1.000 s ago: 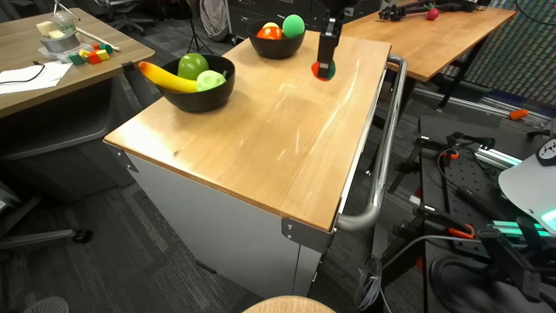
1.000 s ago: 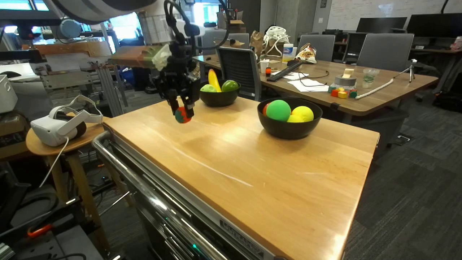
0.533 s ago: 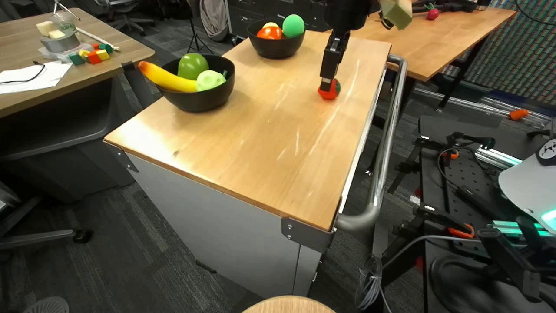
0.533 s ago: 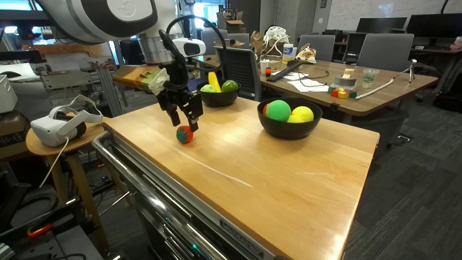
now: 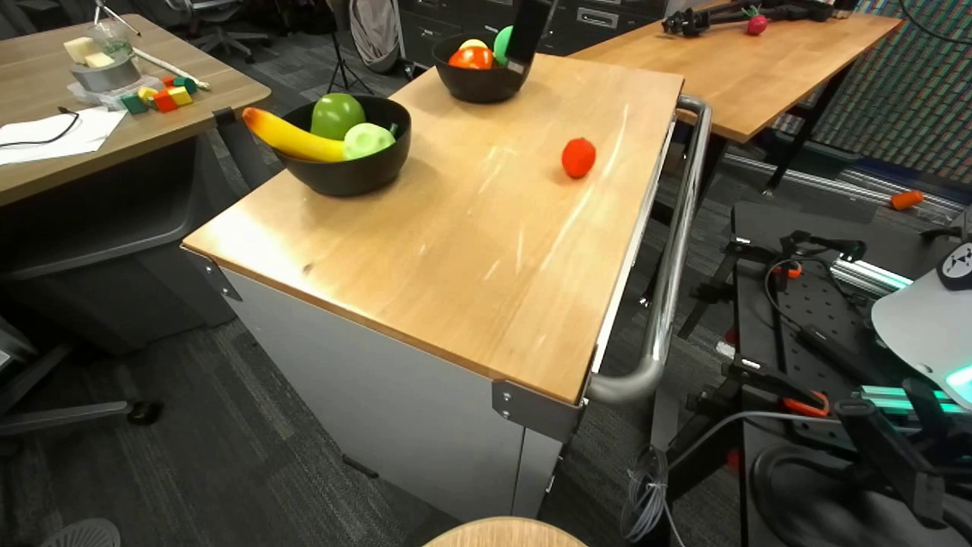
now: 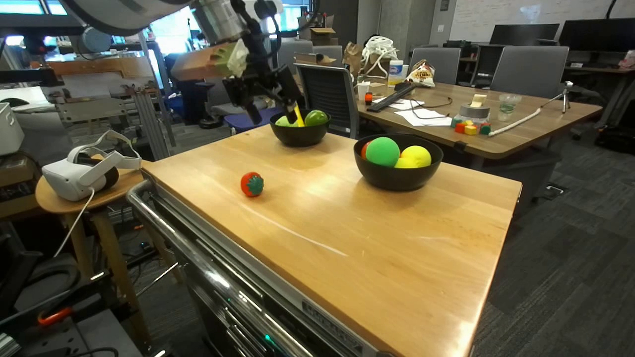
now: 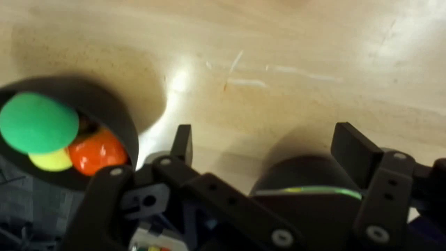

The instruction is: Take the fruits out of the left and right bowl respectively and put them on the table

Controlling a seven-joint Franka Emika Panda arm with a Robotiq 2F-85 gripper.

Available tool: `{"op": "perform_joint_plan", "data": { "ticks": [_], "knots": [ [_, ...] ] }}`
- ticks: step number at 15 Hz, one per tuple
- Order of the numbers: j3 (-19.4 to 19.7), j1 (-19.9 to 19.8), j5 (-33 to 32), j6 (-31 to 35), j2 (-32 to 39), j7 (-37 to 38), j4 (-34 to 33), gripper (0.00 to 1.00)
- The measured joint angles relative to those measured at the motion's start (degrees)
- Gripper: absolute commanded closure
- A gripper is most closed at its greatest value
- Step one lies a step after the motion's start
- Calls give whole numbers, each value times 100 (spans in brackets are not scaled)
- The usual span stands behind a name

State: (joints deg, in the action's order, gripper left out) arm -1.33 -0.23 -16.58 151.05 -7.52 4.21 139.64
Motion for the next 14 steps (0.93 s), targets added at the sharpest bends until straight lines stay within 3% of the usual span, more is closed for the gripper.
{"op": "perform_joint_plan", "data": {
  "ticks": [4,10,14],
  "knots": [
    [-264,81,-171,486,470,151,-801,0],
    [-336,391,443,528,2240,-66,-2139,0],
    [-310,447,455,497,3071,-145,-2954,0]
  ]
}}
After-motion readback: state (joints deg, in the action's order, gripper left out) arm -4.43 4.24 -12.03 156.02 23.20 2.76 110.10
